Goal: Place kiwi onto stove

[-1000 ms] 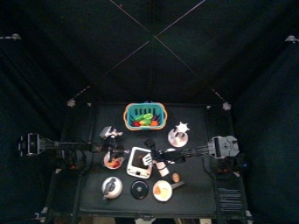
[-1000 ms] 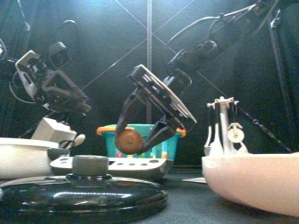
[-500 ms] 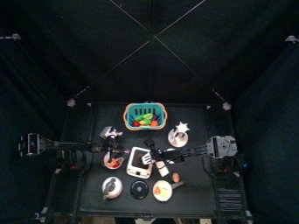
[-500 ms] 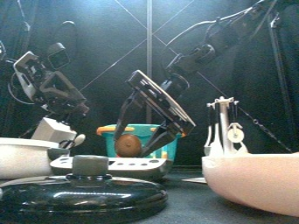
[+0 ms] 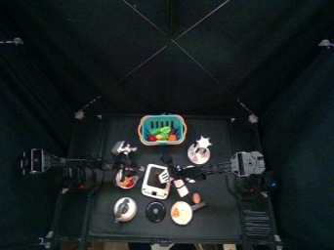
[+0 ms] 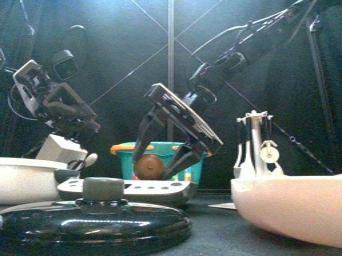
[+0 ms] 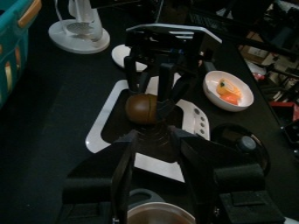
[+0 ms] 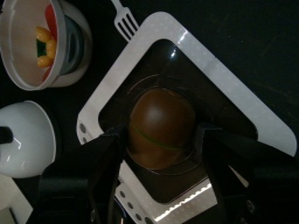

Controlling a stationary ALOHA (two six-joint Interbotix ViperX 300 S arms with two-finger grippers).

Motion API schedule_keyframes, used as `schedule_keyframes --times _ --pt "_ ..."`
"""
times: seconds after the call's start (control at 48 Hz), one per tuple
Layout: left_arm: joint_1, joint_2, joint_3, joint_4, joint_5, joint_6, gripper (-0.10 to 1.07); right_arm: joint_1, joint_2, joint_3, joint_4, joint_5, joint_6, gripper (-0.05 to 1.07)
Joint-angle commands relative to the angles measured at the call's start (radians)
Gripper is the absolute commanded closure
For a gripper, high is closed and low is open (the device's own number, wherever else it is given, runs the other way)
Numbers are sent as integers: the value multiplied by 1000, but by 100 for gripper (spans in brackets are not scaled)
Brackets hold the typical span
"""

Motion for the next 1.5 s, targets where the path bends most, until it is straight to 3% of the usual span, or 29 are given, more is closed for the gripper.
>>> schedule_keyframes --times 0.0,0.229,0.521,0.75,1.167,1.479 --pt "-2 -2 -11 2 -3 2 21 -6 -21 -21 -6 0 0 11" --pt "-2 -2 -12 2 -3 2 21 -3 -26 -20 -5 5 3 10" --pt "-2 -2 -11 6 -3 2 21 0 -29 -28 -5 52 5 0" --pt "-2 -2 -11 8 -3 2 21 2 -43 -48 -2 58 3 0" --pt "-2 -2 -11 8 -3 2 21 14 -101 -71 -6 172 -6 0" --pt "-2 -2 -11 6 -3 2 21 21 -147 -43 -51 181 -6 0"
